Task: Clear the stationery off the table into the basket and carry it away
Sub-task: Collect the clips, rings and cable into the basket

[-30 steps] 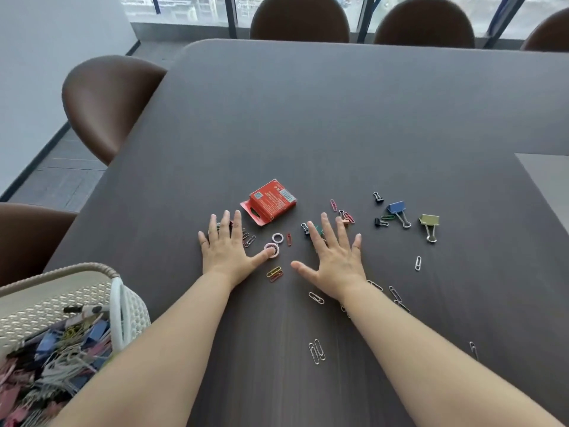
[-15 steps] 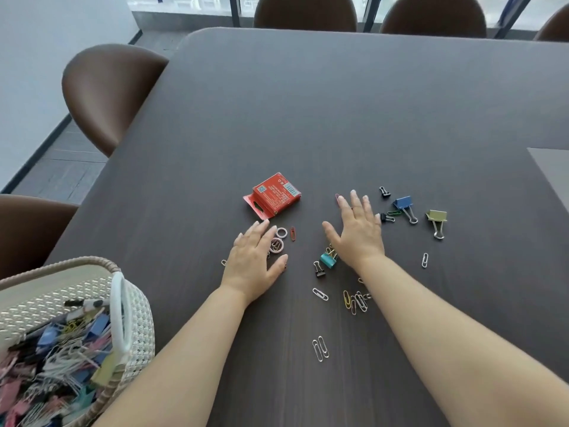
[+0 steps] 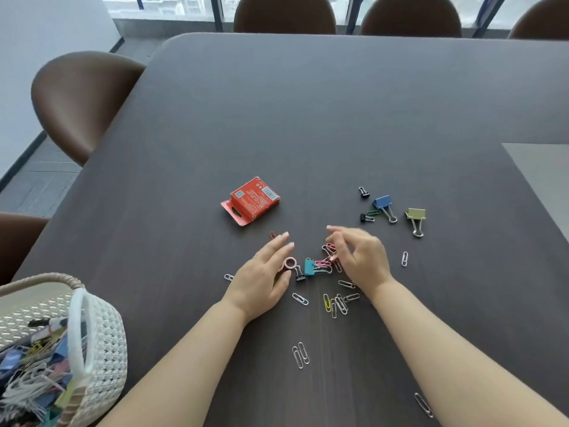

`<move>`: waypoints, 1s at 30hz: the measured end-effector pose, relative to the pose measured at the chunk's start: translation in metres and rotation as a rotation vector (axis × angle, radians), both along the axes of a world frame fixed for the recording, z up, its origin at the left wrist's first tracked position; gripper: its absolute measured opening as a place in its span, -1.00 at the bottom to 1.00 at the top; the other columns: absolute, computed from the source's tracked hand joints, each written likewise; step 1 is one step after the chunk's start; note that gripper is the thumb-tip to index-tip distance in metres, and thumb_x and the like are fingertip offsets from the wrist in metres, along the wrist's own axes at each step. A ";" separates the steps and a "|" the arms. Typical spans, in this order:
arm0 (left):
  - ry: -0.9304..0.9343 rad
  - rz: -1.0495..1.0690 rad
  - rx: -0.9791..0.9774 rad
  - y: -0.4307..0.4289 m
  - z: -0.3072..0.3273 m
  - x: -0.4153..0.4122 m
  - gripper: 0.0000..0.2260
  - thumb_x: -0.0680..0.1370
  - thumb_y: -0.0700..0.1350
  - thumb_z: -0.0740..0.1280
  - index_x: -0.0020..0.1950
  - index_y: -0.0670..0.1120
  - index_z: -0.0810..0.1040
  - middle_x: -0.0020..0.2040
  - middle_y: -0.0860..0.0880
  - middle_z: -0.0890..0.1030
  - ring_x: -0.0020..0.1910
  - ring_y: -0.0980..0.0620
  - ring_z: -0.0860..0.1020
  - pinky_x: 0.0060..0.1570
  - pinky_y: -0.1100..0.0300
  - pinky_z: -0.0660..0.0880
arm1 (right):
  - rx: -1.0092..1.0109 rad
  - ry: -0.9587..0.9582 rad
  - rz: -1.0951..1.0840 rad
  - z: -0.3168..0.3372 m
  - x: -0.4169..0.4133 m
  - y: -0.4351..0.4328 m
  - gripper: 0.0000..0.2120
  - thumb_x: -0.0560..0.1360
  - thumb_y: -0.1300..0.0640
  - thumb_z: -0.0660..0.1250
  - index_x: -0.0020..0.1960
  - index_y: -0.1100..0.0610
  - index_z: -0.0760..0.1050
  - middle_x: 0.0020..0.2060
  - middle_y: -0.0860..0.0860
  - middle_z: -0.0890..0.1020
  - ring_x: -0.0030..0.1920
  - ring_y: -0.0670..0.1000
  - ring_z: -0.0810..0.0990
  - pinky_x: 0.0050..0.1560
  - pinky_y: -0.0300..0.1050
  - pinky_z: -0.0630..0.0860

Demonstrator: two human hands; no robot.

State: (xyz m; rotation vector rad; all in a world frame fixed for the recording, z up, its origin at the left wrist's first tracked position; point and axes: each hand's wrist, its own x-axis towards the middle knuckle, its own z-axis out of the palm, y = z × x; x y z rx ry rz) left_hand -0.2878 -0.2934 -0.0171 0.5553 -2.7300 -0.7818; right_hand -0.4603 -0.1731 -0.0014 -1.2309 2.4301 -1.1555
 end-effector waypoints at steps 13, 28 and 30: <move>-0.322 -0.002 -0.183 -0.024 -0.007 -0.063 -0.47 0.55 0.17 -0.14 0.49 0.04 0.14 0.52 0.10 0.05 0.49 0.14 -0.09 0.42 0.05 -0.16 | 0.729 0.312 0.042 -0.014 -0.107 -0.026 -0.49 0.58 -0.13 -0.06 0.49 -0.04 -0.04 0.50 -0.11 -0.04 0.49 -0.01 -0.08 0.43 0.14 -0.06; -0.099 0.050 -0.169 0.002 0.011 0.000 -0.33 0.50 0.33 -0.14 0.26 -0.03 0.52 0.33 0.02 0.46 0.40 0.04 0.27 0.38 -0.14 0.10 | 0.060 0.223 -0.148 0.000 -0.014 0.051 -0.64 0.49 -0.02 0.12 0.10 0.13 0.56 0.19 0.09 0.56 0.23 0.05 0.45 0.28 0.00 0.33; -0.247 0.209 -0.197 -0.001 0.014 0.005 -0.36 0.49 0.31 -0.13 0.40 0.01 0.35 0.47 0.01 0.24 0.49 -0.01 0.04 0.37 -0.20 -0.07 | 0.325 0.159 -0.170 0.000 -0.026 0.050 -0.56 0.54 -0.09 0.12 0.37 0.04 0.33 0.42 0.05 0.29 0.44 0.08 0.16 0.39 0.12 0.10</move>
